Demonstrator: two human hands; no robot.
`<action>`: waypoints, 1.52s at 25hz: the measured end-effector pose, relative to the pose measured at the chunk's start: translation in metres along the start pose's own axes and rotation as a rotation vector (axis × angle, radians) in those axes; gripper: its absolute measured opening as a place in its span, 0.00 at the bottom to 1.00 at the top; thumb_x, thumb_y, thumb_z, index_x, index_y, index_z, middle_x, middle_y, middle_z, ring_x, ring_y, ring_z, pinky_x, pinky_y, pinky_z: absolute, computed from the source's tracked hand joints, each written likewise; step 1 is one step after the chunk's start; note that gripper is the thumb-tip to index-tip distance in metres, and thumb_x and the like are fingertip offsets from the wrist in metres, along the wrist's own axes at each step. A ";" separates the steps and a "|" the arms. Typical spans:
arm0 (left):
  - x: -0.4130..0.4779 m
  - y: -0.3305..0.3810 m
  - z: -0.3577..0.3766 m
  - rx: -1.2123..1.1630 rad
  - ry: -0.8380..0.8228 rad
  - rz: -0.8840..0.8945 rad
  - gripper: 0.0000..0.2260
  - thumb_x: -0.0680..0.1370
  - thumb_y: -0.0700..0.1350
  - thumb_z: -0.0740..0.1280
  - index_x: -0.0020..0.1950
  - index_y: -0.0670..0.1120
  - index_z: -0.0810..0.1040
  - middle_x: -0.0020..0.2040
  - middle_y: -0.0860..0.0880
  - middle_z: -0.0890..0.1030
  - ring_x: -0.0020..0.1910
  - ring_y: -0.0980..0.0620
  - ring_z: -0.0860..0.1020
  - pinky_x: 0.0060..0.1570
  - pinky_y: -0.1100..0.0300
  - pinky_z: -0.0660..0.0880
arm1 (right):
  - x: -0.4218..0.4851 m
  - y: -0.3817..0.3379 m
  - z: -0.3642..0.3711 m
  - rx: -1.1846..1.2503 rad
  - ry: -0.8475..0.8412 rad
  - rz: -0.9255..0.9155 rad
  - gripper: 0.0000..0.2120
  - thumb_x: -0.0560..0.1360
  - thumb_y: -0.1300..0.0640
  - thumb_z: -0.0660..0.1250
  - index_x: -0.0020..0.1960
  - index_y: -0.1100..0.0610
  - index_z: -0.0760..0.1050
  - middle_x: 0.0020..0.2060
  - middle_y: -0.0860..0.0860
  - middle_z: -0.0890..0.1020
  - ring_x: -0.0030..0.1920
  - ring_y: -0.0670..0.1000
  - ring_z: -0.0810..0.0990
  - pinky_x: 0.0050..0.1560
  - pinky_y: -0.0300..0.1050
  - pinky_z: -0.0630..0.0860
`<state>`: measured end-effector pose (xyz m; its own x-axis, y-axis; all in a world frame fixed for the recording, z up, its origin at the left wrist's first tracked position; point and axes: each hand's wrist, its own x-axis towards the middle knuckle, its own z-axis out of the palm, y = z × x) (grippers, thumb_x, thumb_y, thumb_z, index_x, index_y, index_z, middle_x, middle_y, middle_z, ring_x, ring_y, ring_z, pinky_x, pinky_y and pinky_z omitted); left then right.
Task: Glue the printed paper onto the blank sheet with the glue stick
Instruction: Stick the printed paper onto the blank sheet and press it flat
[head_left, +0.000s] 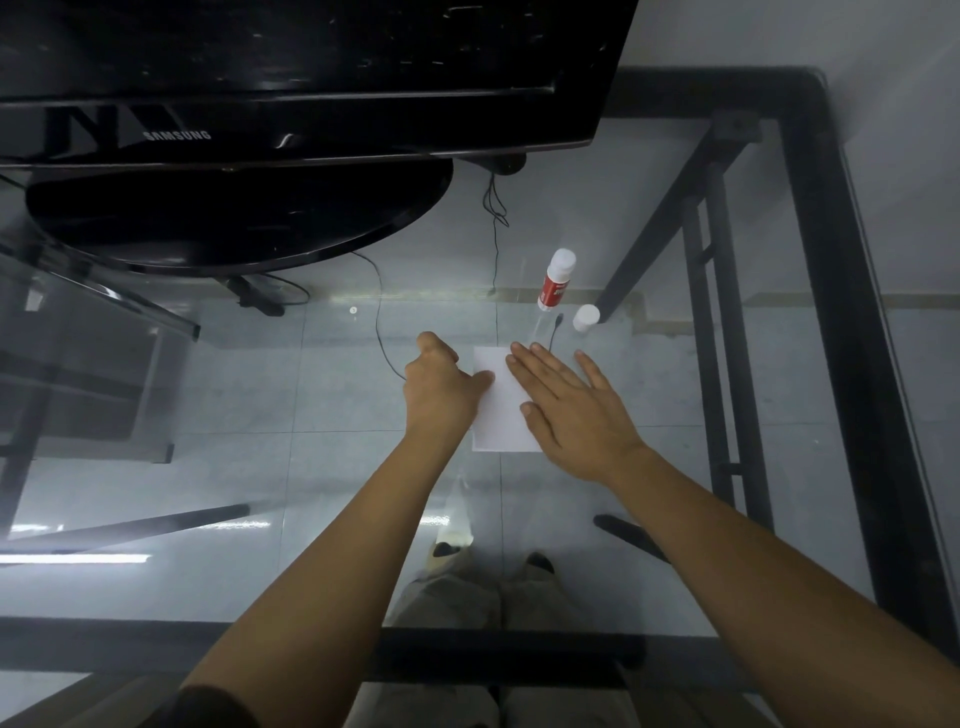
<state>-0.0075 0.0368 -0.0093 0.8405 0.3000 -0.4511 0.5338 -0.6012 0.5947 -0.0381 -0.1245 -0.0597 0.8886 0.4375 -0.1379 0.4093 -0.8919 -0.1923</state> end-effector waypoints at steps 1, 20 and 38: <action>-0.002 -0.002 -0.001 0.003 -0.011 -0.018 0.21 0.70 0.46 0.74 0.55 0.39 0.68 0.51 0.40 0.79 0.43 0.45 0.78 0.42 0.56 0.74 | 0.000 0.000 0.001 -0.007 0.004 0.007 0.25 0.80 0.48 0.46 0.75 0.51 0.46 0.72 0.44 0.47 0.71 0.43 0.40 0.71 0.51 0.41; 0.026 -0.041 -0.022 0.800 -0.180 0.859 0.29 0.78 0.63 0.43 0.76 0.52 0.44 0.77 0.51 0.51 0.75 0.48 0.41 0.71 0.44 0.40 | -0.001 -0.002 -0.010 0.019 -0.036 -0.007 0.25 0.80 0.49 0.47 0.75 0.52 0.46 0.75 0.48 0.52 0.74 0.46 0.47 0.72 0.52 0.42; -0.013 -0.078 -0.034 0.686 -0.320 0.995 0.26 0.79 0.59 0.40 0.74 0.50 0.43 0.76 0.51 0.48 0.75 0.51 0.42 0.73 0.50 0.46 | -0.001 -0.002 -0.006 -0.022 -0.019 0.000 0.25 0.79 0.48 0.45 0.75 0.51 0.46 0.75 0.47 0.52 0.73 0.45 0.46 0.71 0.51 0.43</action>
<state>-0.0570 0.1049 -0.0271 0.7396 -0.6413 -0.2040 -0.5589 -0.7542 0.3447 -0.0389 -0.1240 -0.0530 0.8846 0.4393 -0.1565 0.4138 -0.8942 -0.1710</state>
